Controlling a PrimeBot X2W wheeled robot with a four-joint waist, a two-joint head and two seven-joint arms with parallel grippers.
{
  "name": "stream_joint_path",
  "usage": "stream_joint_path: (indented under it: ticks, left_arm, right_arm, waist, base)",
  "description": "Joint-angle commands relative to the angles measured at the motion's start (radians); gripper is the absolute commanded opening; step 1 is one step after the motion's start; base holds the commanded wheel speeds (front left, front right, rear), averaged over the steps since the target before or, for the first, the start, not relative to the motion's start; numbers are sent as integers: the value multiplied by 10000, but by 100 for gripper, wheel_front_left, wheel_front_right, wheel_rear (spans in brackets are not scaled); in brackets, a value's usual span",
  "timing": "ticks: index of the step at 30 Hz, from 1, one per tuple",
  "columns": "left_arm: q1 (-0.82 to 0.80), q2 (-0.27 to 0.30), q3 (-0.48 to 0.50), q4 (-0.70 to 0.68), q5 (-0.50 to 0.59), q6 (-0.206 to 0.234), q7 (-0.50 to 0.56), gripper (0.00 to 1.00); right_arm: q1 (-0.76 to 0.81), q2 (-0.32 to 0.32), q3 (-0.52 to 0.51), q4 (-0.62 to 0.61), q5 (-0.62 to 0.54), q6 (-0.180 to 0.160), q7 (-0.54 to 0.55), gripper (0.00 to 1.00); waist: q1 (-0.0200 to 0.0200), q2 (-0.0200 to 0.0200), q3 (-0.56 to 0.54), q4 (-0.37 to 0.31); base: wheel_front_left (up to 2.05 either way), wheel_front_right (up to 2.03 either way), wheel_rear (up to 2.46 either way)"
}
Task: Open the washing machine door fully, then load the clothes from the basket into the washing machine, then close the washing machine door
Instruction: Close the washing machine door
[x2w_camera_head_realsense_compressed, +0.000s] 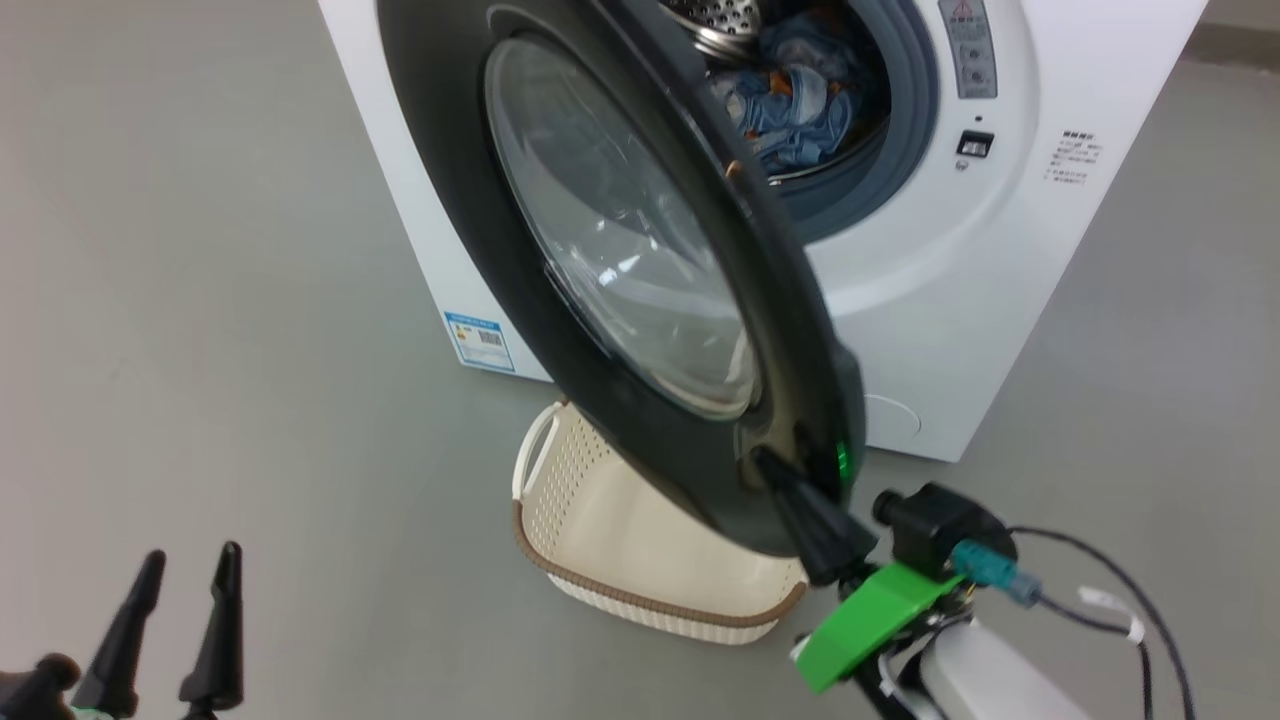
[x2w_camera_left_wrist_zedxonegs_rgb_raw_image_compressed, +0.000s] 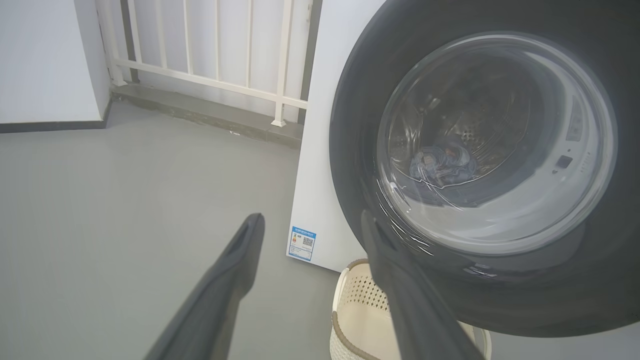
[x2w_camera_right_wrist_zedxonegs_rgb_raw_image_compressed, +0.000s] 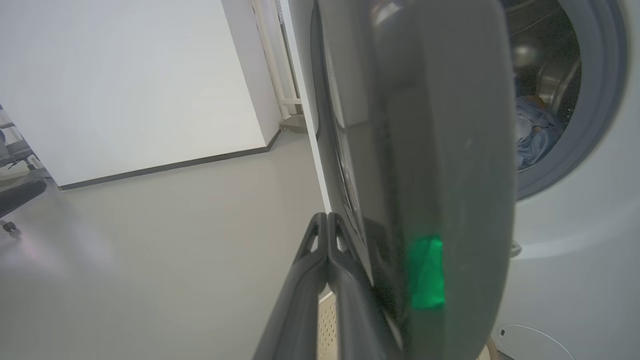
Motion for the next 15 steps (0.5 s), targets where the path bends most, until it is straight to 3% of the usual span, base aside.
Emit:
stream_joint_path:
  ticks: [1,15]
  left_arm:
    - [-517,443,356,-291,-97,6,-107,100]
    - [-958,1387,238,-814,-1062,6,-107,100]
  right_arm:
    - [-517,63,-124,-230,-20,-4,-80,0]
    - [-2017,63,-2696,353,-690,-4,-80,0]
  waist:
    - [0,0,329,-44]
    - [0,0,1982,-29]
  base:
    - [0,0,0]
    - [0,0,0]
